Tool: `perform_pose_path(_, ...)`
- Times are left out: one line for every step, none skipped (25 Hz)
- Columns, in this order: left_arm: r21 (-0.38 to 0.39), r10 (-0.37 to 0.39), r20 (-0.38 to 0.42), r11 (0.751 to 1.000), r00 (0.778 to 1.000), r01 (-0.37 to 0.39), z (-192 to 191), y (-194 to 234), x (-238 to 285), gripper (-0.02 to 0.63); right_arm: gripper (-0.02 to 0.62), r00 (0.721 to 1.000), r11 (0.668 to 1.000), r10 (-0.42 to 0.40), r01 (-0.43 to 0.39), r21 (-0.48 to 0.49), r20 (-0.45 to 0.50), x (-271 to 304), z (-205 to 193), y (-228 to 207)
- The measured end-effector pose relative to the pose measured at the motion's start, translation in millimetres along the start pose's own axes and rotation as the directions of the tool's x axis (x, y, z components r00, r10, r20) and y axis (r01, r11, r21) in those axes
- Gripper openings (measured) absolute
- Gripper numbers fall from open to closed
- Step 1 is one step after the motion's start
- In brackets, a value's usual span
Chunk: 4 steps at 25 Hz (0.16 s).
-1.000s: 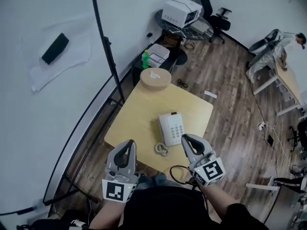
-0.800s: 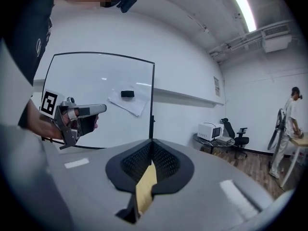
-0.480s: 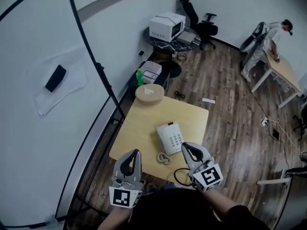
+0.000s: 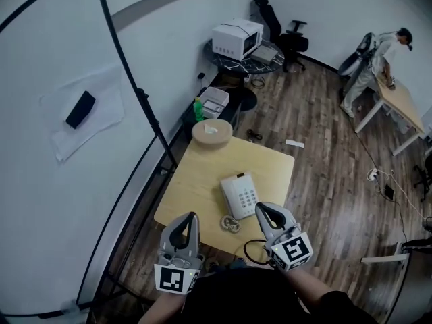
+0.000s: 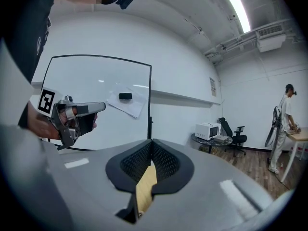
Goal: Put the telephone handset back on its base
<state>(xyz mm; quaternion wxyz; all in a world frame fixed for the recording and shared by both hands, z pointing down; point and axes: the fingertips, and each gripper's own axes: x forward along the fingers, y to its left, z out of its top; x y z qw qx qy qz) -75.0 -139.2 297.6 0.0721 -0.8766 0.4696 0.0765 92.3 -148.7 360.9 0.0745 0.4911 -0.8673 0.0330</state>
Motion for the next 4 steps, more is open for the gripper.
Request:
perform_pose_path(0.0,0.002,-0.001,1.0,1.0,-0.002,-0.2,-0.6,-1.6,0.0,0.008,1.0,1.0,-0.001,0.001,0.004,0.002,-0.7,1.5,0.4)
perform_pose_path(0.001,0.004,-0.002,1.0,1.0,-0.004,-0.7,-0.8,-2.9,0.0,0.008,1.0,1.0,-0.002,0.002,0.008,0.003,-1.1,2.3,0.8)
perform_pose_path(0.001,0.006,-0.004,1.0,1.0,-0.006,-1.3,-0.6,-3.9,0.0,0.008,1.0,1.0,-0.001,0.001,0.011,0.004,-1.0,2.4,1.0)
perform_pose_path(0.001,0.007,-0.006,1.0,1.0,-0.007,-2.0,-0.2,-4.9,0.0,0.008,1.0,1.0,-0.001,0.001,0.014,0.003,-0.7,2.3,1.3)
